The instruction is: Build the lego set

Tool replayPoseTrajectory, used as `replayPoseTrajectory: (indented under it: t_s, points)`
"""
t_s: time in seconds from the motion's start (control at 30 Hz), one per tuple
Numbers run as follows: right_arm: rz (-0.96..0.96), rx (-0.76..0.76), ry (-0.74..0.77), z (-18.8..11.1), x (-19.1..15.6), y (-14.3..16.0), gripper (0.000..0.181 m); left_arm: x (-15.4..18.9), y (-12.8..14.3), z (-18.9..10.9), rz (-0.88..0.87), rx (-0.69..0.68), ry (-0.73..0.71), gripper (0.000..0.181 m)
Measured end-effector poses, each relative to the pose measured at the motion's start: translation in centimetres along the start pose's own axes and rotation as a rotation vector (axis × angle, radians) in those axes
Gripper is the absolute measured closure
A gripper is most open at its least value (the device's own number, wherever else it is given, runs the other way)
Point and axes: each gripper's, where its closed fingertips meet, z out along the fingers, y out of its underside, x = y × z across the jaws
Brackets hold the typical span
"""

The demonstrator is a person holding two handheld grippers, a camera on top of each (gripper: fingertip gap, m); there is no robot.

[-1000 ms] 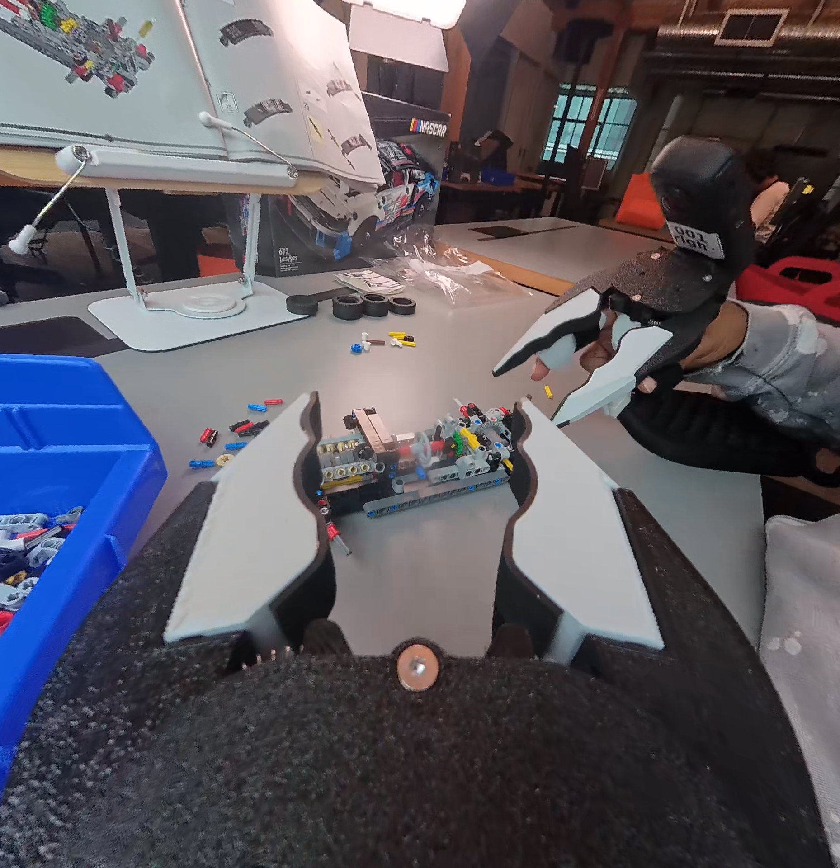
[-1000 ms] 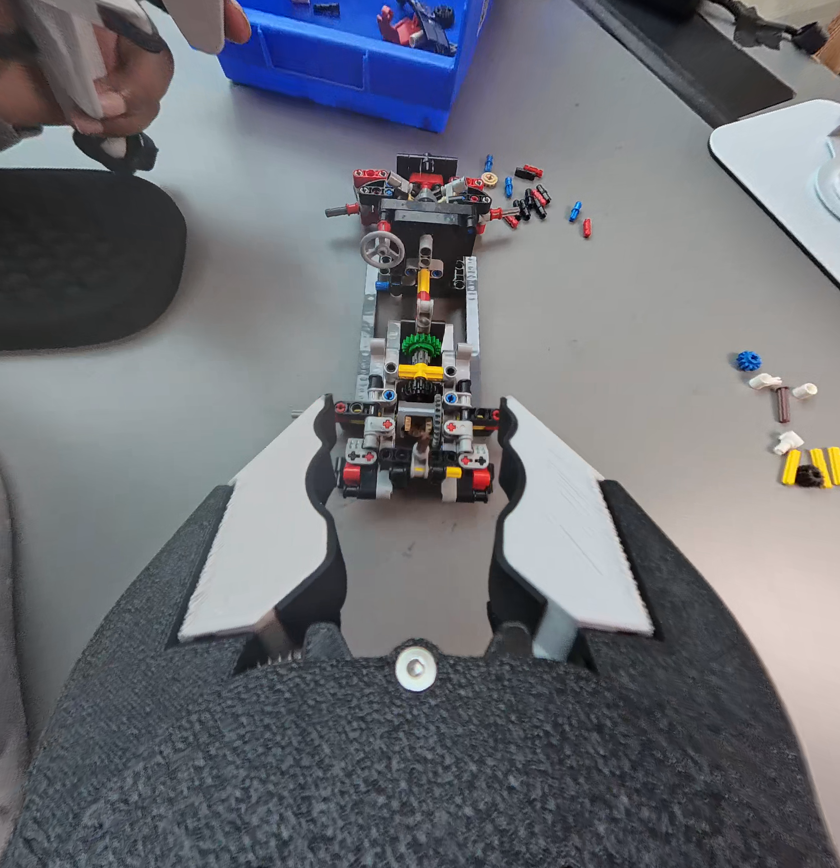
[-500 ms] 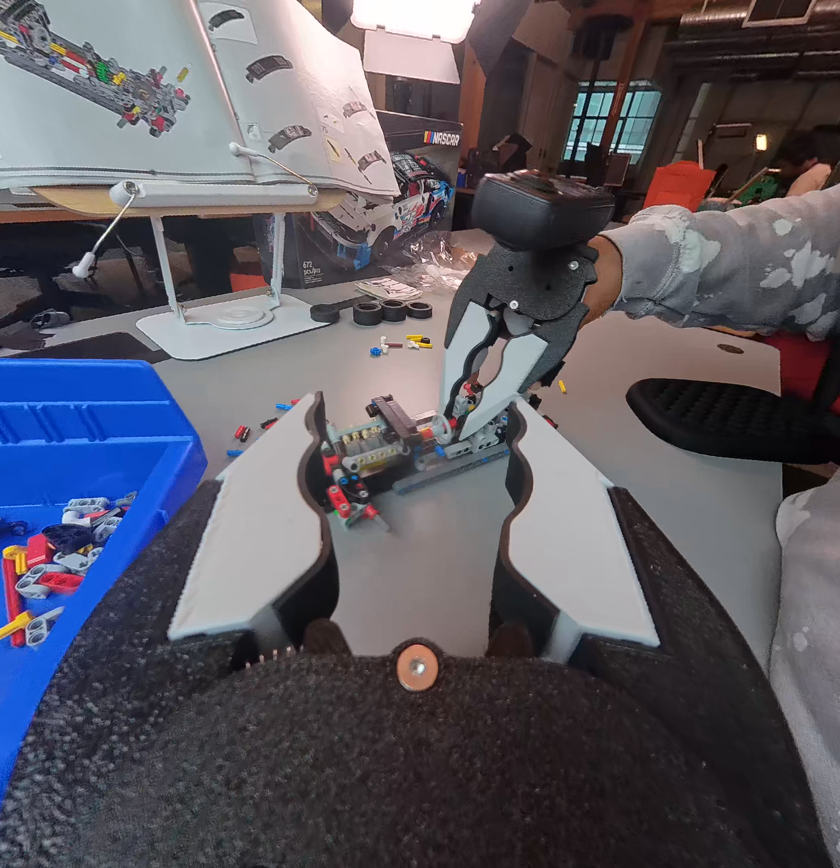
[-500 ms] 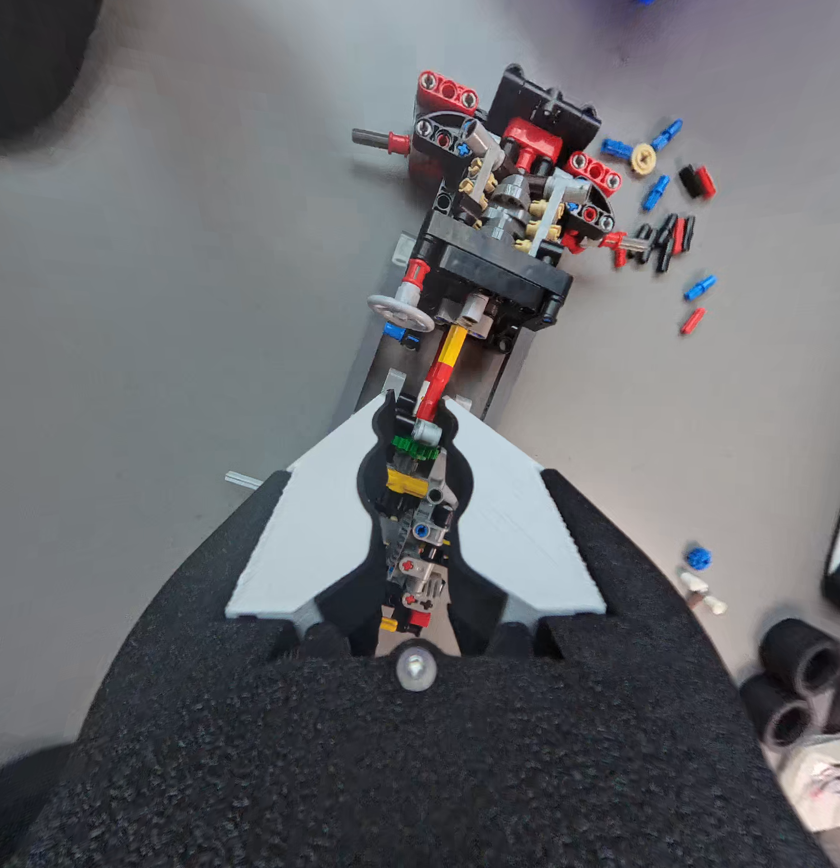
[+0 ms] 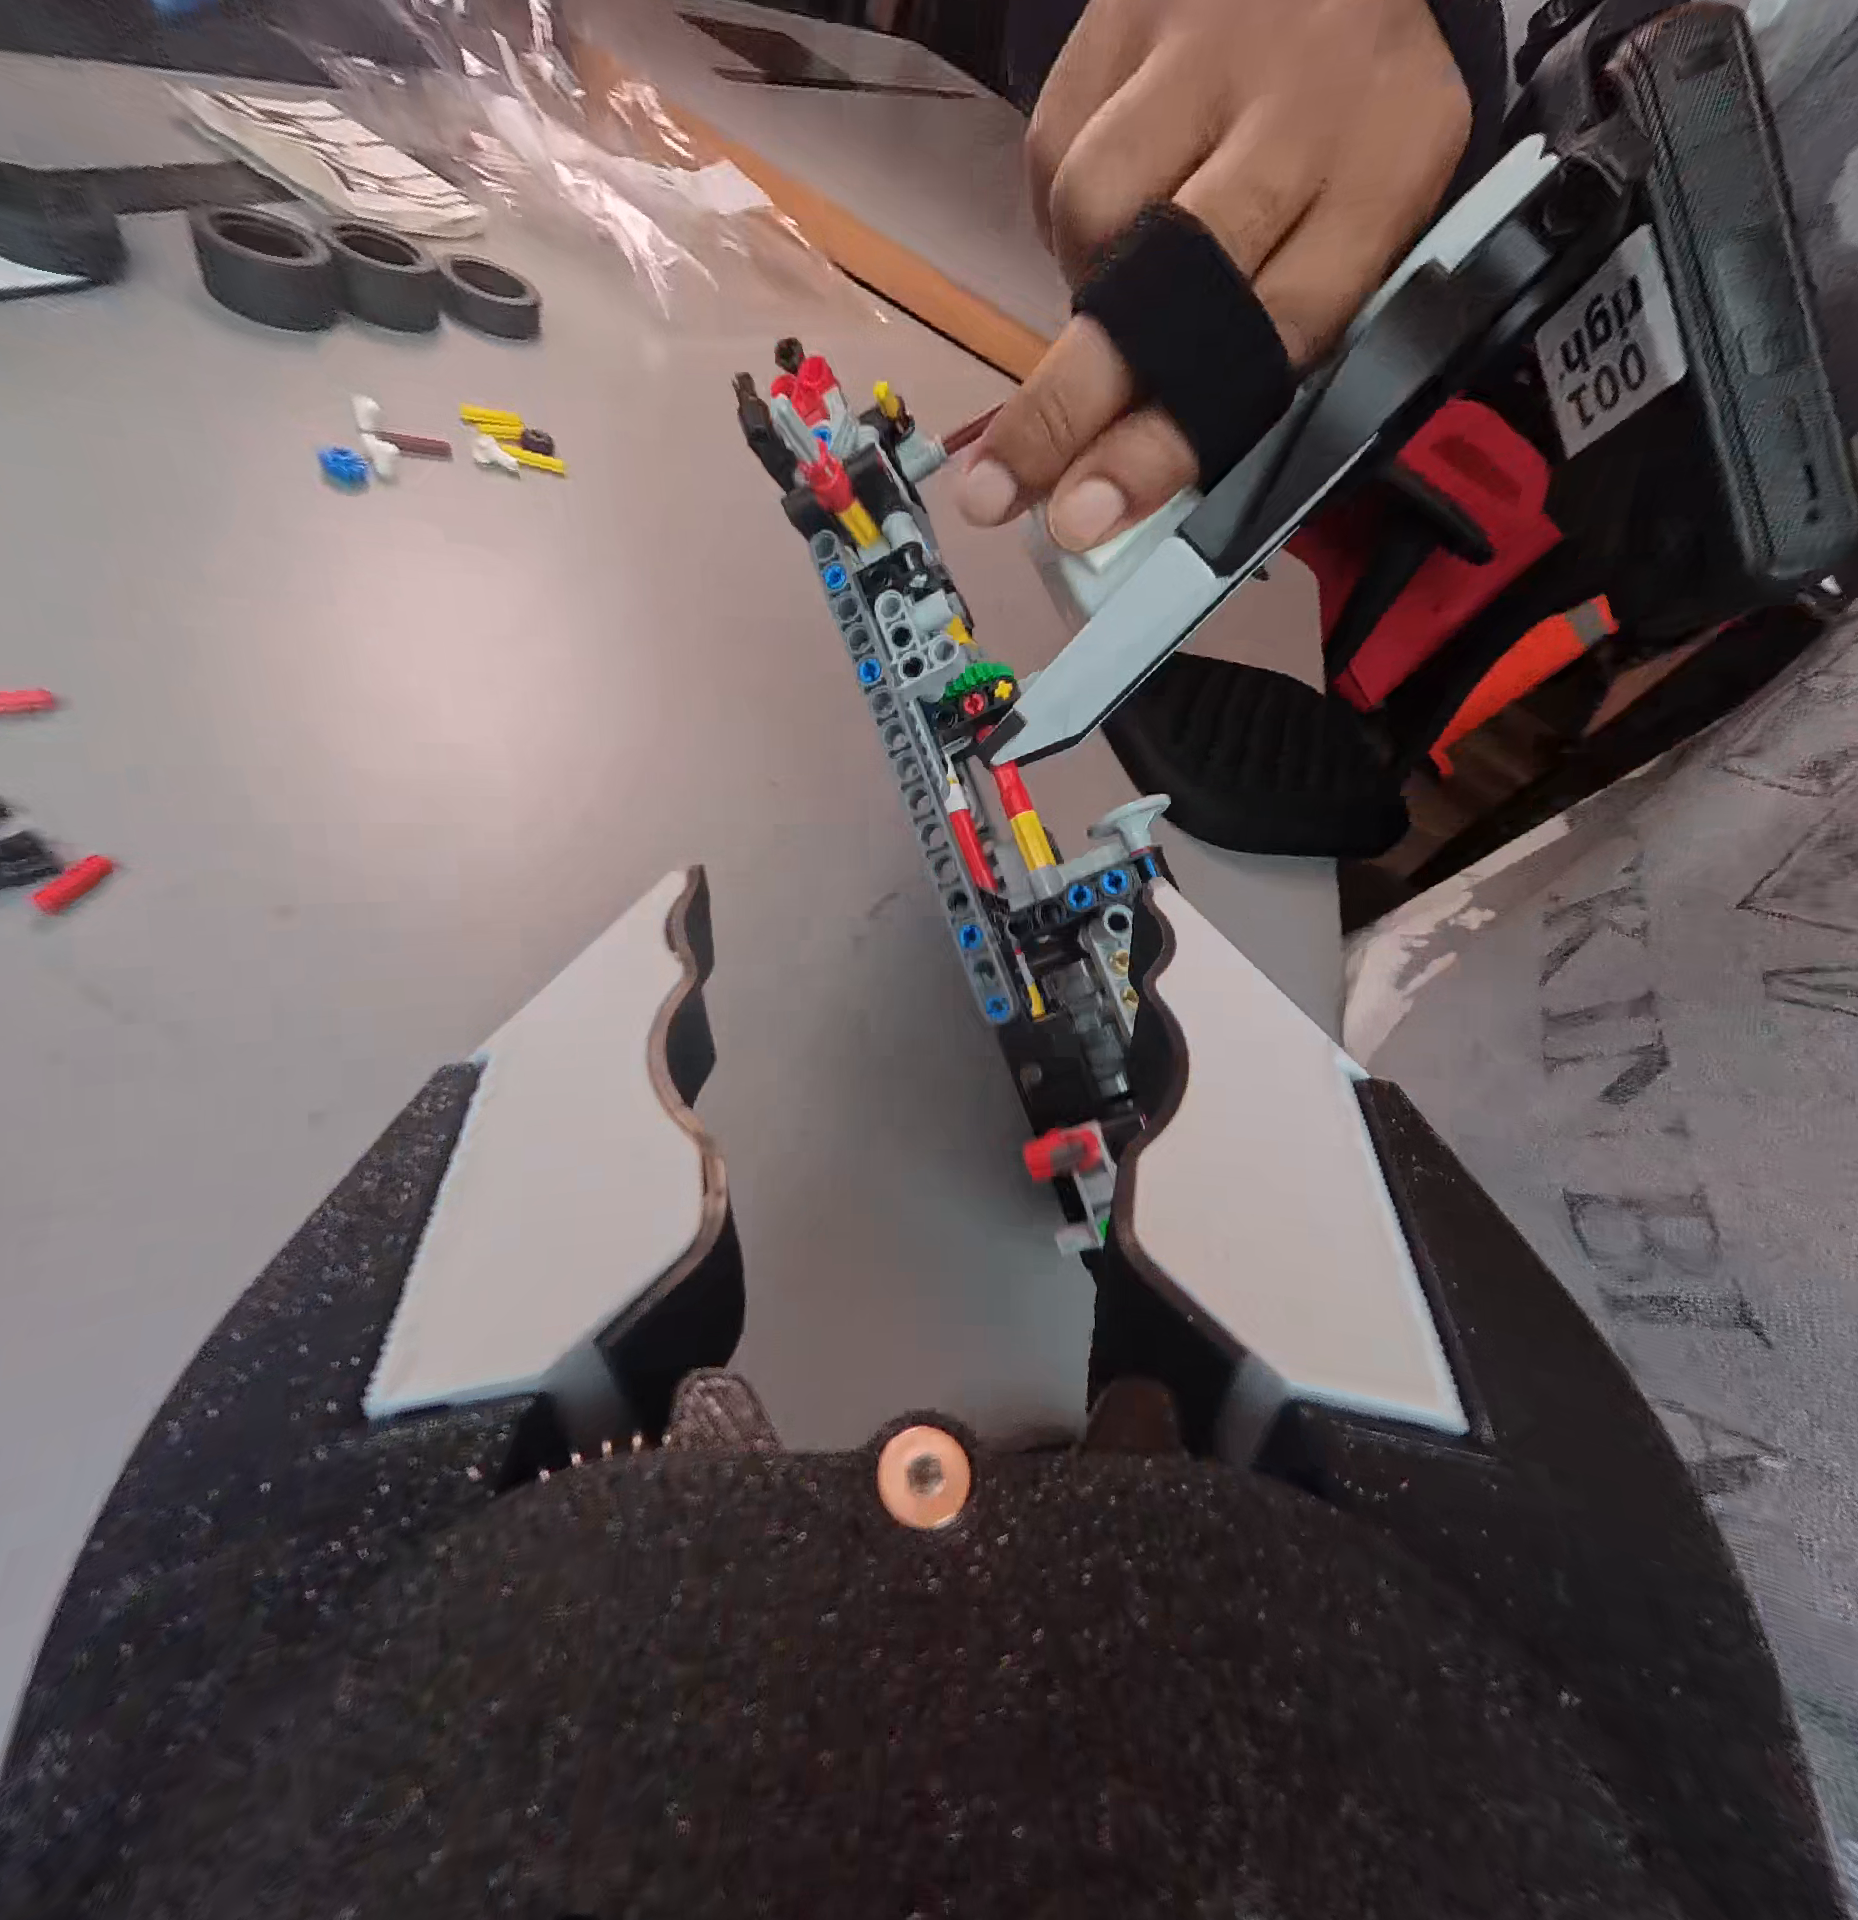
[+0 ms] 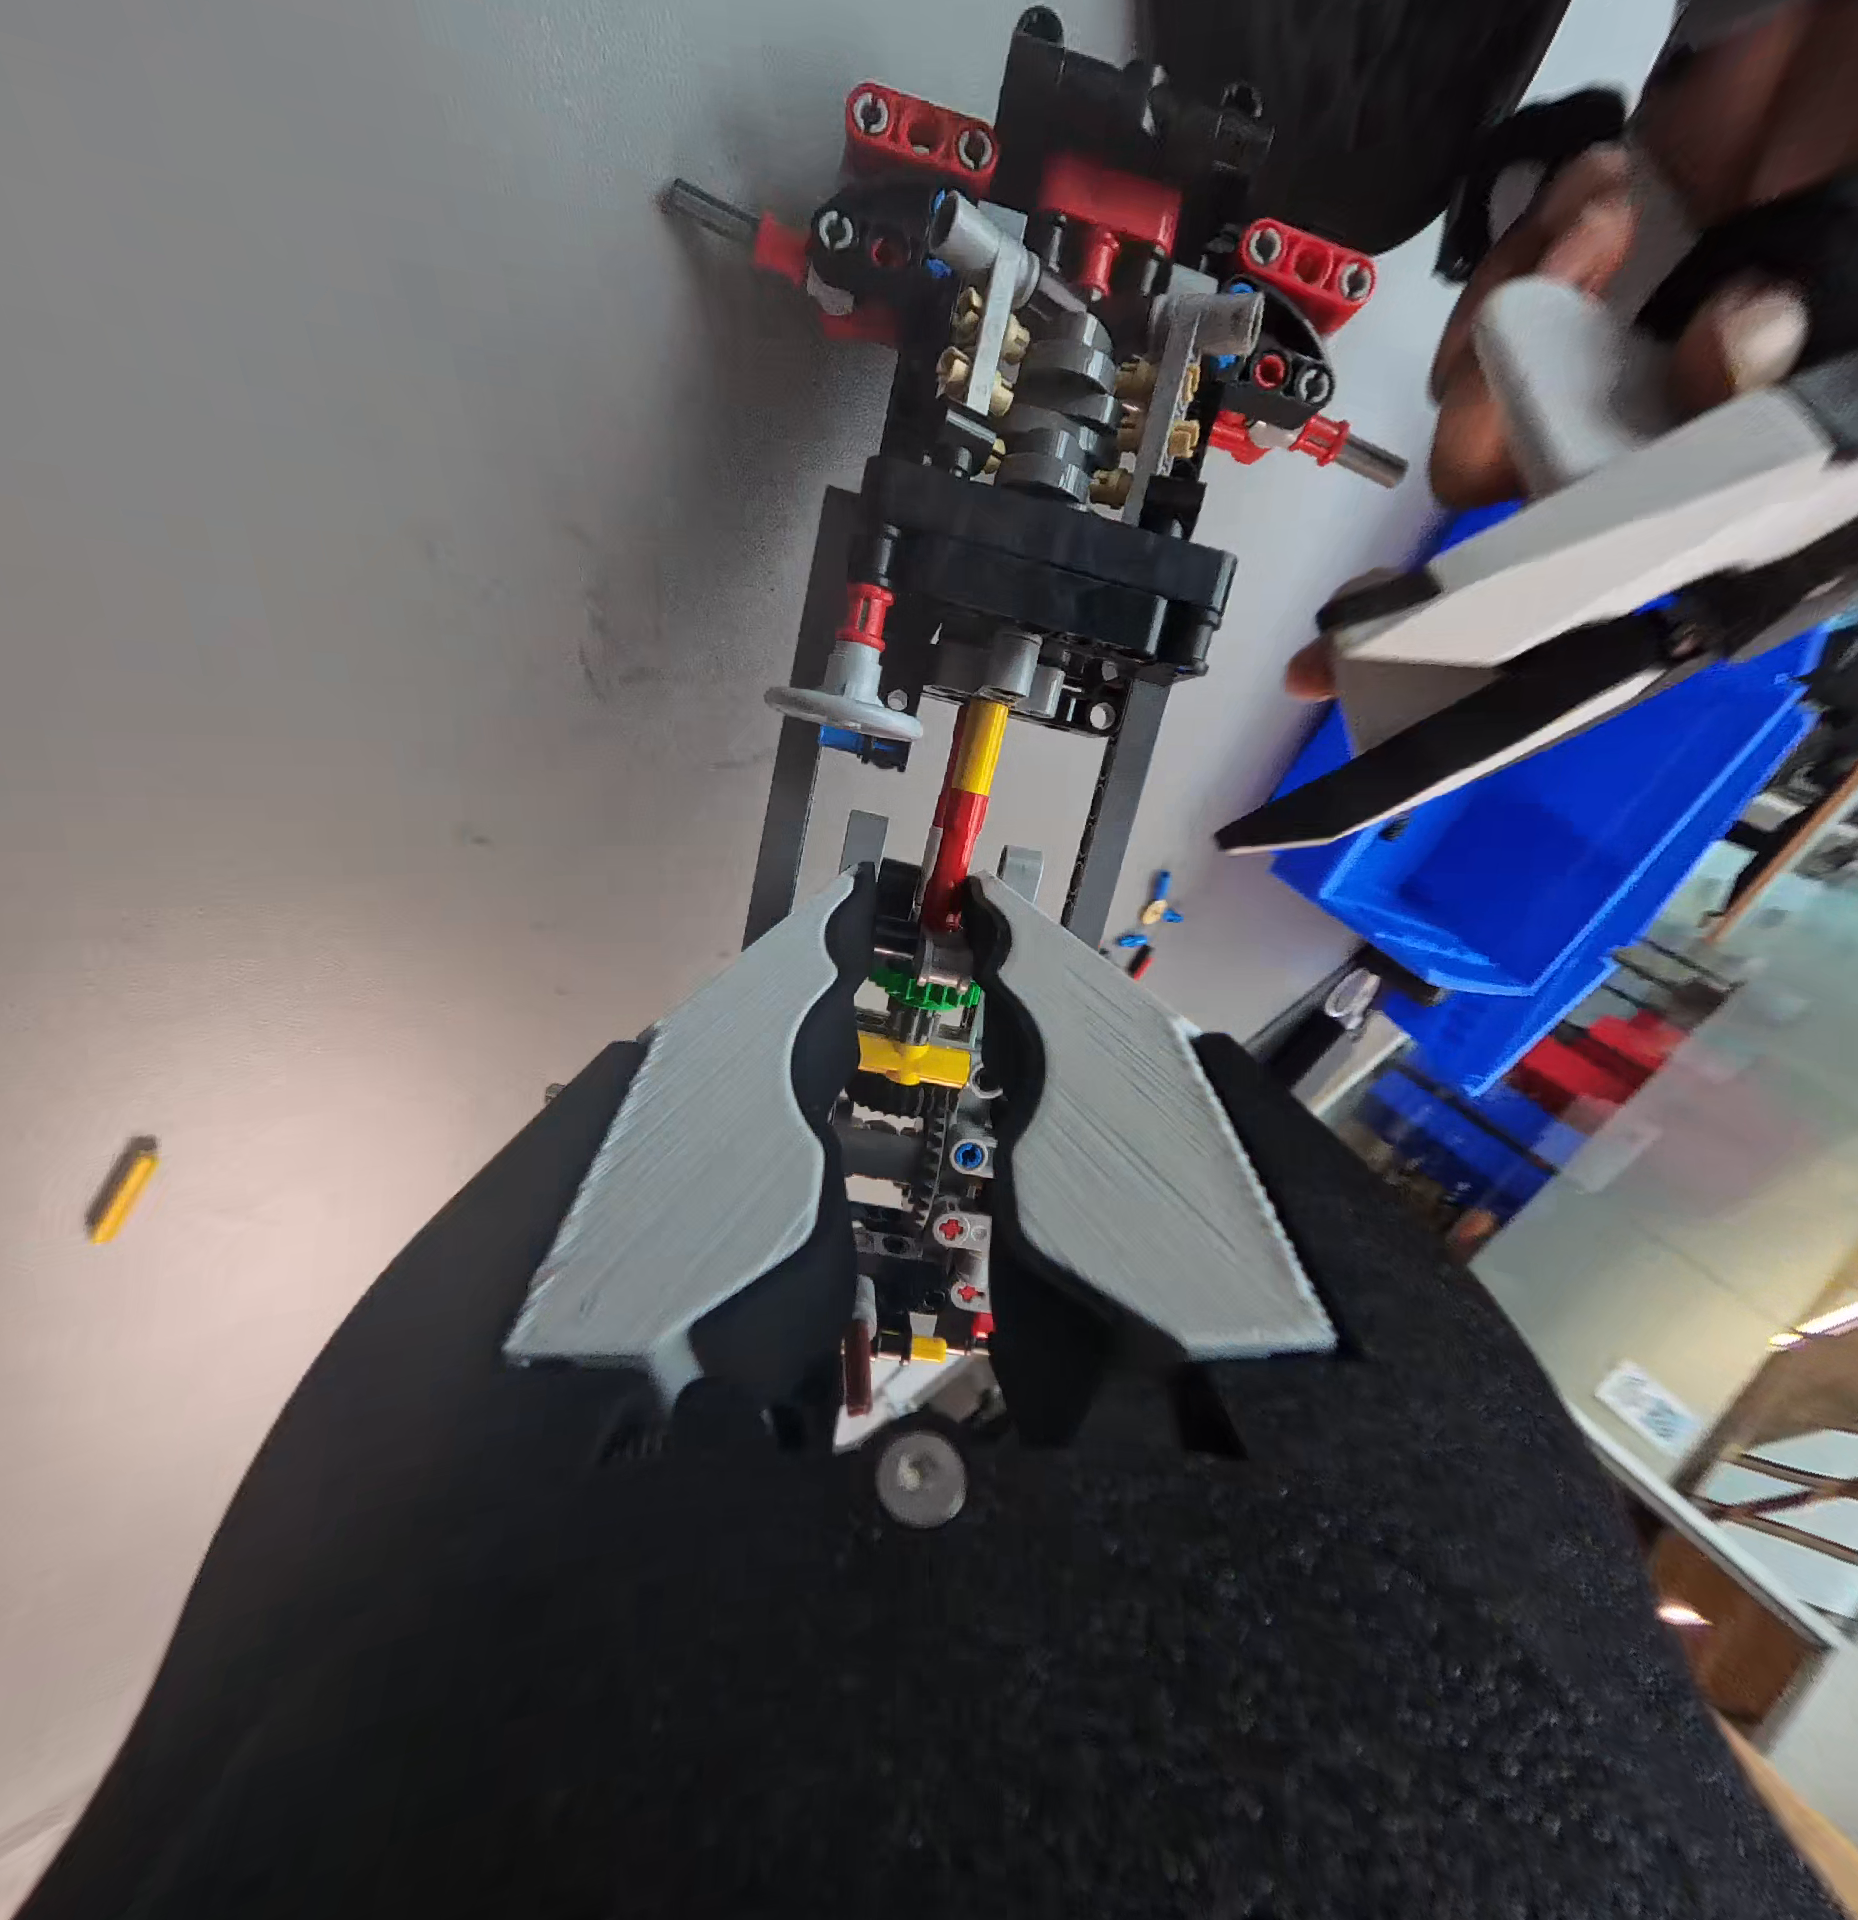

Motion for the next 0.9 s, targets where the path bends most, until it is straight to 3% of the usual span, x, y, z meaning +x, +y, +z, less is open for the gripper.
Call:
replayPoseTrajectory:
  t_s: [0.13, 0.23, 0.27, 0.33, 0.4, 0.47, 0.53, 0.63, 0.7, 0.8, 0.83, 0.9]
  points:
    - [-0.178, -0.052, 0.104, -1.5, 1.5, -0.7, 0.168, 2.1, -3.4, 2.2, -0.137, 0.035, 0.203, 0.113]
    - [-0.168, -0.086, 0.174, -2.6, 2.4, -0.6, 0.167, 2.7, -3.9, 4.0, -0.098, -0.006, 0.246, 0.156]
    - [-0.101, -0.069, 0.208, -3.2, 2.8, -0.7, 0.166, 2.4, -4.1, 4.3, -0.067, 0.004, 0.228, 0.169]
    - [0.049, -0.038, 0.313, -5.0, 3.8, -0.6, 0.167, 2.4, -4.6, 4.4, -0.071, 0.049, 0.244, 0.173]
    - [0.250, 0.006, 0.385, -6.9, 4.2, -0.7, 0.151, 2.1, -4.6, 4.5, -0.054, 0.085, 0.222, 0.174]
    - [0.497, 0.090, 0.553, -9.7, 5.7, -0.2, 0.141, 2.3, -4.2, 4.5, -0.044, 0.097, 0.236, 0.176]
    - [0.737, 0.161, 0.770, -13.3, 7.0, 2.1, 0.136, 2.4, -4.3, 4.5, -0.053, 0.123, 0.252, 0.176]
    - [1.172, 0.353, 0.932, -15.6, 5.5, 6.5, 0.133, 2.2, -5.2, 4.7, -0.058, 0.194, 0.255, 0.177]
    - [1.459, 0.593, 0.912, -15.1, 4.1, 8.1, 0.121, 2.4, -6.0, 4.8, -0.057, 0.254, 0.265, 0.177]
    - [1.699, 0.935, 0.721, -12.9, 4.0, 7.5, 0.107, 3.2, -7.0, 5.1, -0.035, 0.340, 0.285, 0.177]
    - [1.718, 1.000, 0.653, -12.2, 4.3, 6.9, 0.108, 3.4, -7.2, 5.3, -0.034, 0.362, 0.293, 0.177]
    - [1.672, 1.081, 0.595, -12.0, 5.2, 5.6, 0.129, 3.6, -7.0, 6.0, -0.029, 0.353, 0.293, 0.176]
